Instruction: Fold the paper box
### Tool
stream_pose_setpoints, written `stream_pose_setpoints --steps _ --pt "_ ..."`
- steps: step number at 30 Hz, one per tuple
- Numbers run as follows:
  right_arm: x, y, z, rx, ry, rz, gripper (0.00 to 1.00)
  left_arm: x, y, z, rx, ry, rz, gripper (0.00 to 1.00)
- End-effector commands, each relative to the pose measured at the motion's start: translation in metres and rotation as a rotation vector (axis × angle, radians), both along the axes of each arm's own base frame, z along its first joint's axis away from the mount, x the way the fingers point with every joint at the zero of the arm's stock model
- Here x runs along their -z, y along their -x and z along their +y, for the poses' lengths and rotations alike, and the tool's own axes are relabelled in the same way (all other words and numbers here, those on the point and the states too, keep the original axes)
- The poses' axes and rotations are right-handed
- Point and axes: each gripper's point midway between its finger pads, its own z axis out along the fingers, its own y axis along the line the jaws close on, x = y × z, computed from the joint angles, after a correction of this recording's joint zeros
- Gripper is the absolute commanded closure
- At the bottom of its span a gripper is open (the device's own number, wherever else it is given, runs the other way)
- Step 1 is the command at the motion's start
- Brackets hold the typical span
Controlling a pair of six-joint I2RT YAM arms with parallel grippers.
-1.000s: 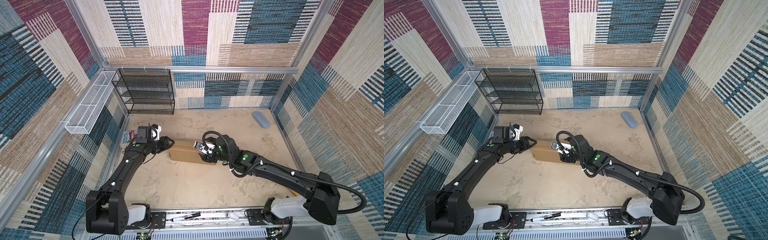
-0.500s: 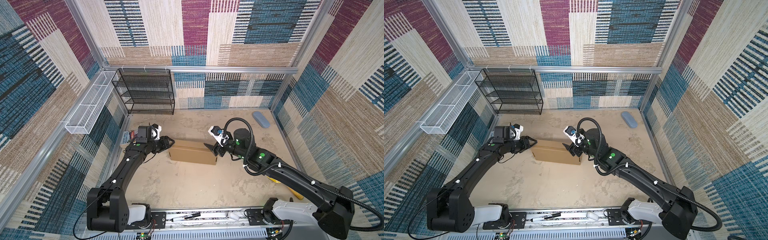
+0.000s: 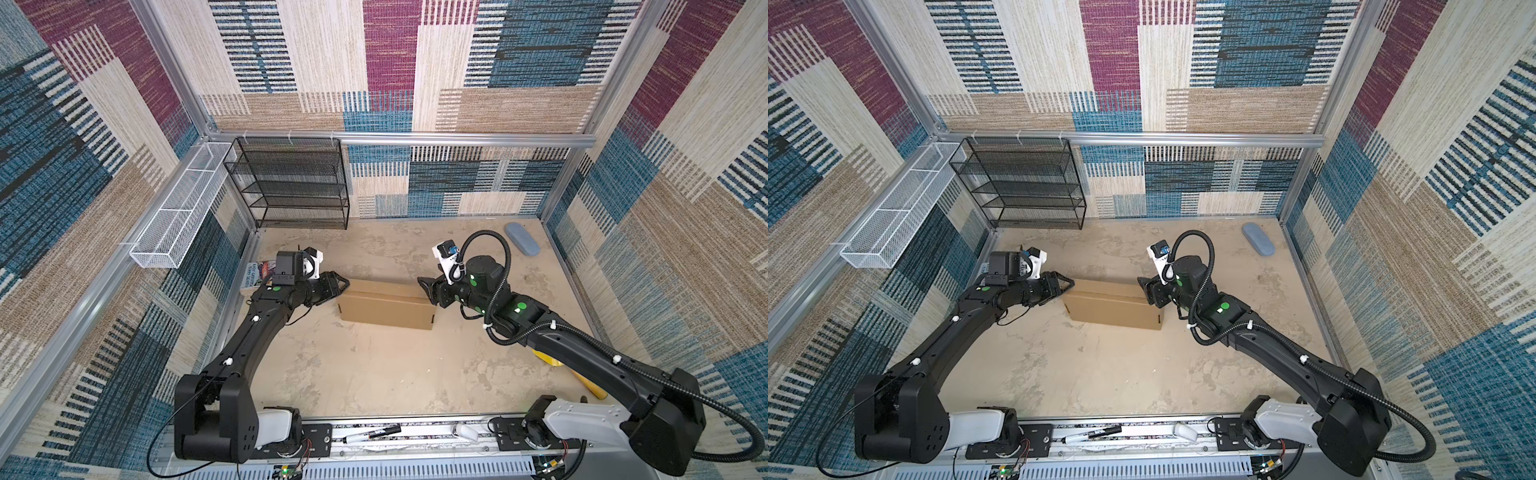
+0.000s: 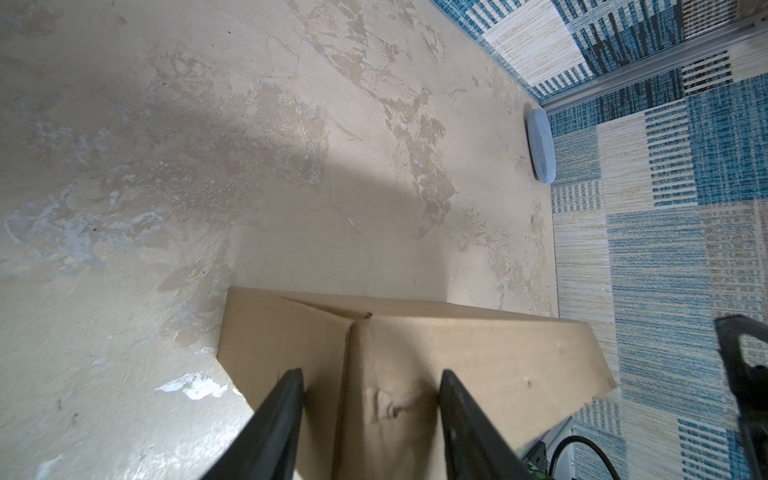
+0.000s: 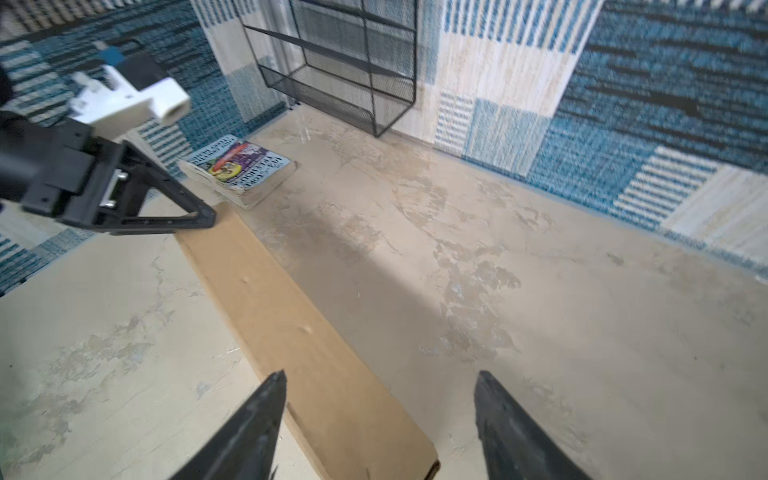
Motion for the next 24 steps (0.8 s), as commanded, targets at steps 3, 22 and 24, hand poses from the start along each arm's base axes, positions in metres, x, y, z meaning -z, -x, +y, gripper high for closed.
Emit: stream_pose_setpoints --steps 3,22,24 --pt "0.018 0.005 -0.003 0.072 -0.076 0.129 0.32 0.006 0.007 0.0 0.012 -0.008 0.033 0.45" --pt "0.037 0.02 -0.026 0.191 -0.245 0.356 0.42 0.01 0.009 0.001 0.013 -0.012 0.034 0.46" --pt "0.04 0.023 -0.025 0.184 -0.271 0.377 0.43 0.01 0.009 0.0 0.013 -0.011 0.033 0.46"
